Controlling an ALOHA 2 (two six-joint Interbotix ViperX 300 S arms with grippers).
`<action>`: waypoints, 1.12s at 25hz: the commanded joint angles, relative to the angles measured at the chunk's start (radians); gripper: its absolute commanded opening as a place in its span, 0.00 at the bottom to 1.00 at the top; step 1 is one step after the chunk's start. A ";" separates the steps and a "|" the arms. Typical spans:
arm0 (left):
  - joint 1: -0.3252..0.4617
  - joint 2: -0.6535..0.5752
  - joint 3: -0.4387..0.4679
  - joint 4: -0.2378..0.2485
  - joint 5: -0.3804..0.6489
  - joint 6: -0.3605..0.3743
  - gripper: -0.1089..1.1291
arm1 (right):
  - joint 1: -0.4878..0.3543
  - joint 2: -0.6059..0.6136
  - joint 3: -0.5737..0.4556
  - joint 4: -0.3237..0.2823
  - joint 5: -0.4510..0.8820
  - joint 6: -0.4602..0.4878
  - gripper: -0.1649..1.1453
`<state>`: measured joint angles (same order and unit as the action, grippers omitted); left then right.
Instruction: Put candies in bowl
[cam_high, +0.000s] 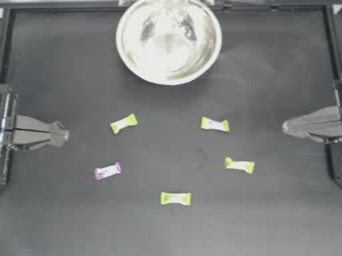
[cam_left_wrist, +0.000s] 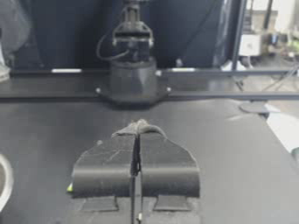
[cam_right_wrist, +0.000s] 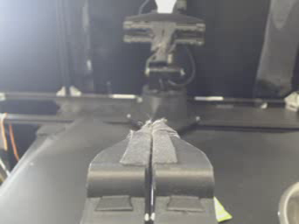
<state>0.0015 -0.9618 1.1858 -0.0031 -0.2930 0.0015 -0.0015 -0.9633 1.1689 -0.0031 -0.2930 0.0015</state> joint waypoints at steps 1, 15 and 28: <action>0.000 -0.018 0.005 0.002 -0.008 0.000 0.05 | 0.006 0.008 0.005 0.005 -0.017 0.005 0.09; 0.000 -0.020 0.005 0.005 0.008 0.009 0.92 | 0.006 0.028 0.000 -0.092 -0.025 -0.005 0.85; 0.091 0.063 -0.118 -0.011 0.416 0.003 0.91 | 0.006 0.028 -0.005 -0.080 -0.025 0.000 0.89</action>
<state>0.0598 -0.9495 1.1183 -0.0061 0.0583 0.0077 0.0031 -0.9419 1.1904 -0.0890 -0.3099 0.0000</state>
